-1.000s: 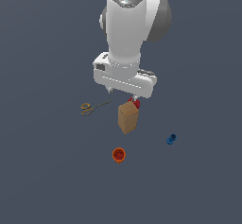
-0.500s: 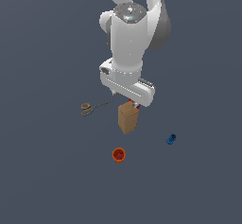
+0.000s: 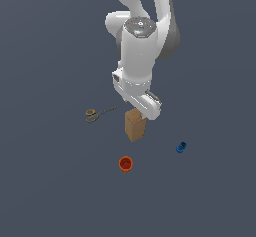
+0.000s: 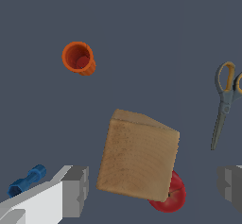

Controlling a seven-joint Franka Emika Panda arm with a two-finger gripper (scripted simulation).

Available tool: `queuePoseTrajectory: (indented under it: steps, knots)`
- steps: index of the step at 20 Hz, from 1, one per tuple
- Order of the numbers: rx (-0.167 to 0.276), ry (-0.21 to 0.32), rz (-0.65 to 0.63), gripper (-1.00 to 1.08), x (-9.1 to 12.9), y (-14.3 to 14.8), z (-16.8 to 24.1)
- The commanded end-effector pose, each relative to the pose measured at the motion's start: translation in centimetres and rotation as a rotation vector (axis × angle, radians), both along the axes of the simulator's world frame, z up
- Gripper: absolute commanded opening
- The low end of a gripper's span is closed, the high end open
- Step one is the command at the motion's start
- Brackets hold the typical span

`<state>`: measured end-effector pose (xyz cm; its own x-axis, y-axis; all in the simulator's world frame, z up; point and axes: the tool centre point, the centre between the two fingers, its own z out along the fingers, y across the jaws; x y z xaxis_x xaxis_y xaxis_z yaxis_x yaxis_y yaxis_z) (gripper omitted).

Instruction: Pick up a designated object from a clutter of objects.

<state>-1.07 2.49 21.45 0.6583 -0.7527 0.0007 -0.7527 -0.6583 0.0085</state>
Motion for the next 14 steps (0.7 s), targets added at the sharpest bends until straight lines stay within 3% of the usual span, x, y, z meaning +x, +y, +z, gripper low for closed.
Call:
queuePoseTrajectory:
  steps: [1, 14]
  knots:
    - [0.001, -0.002, -0.056, 1.00, -0.1, 0.2, -0.6]
    - [0.005, -0.006, -0.208, 1.00, -0.3, 0.8, -2.1]
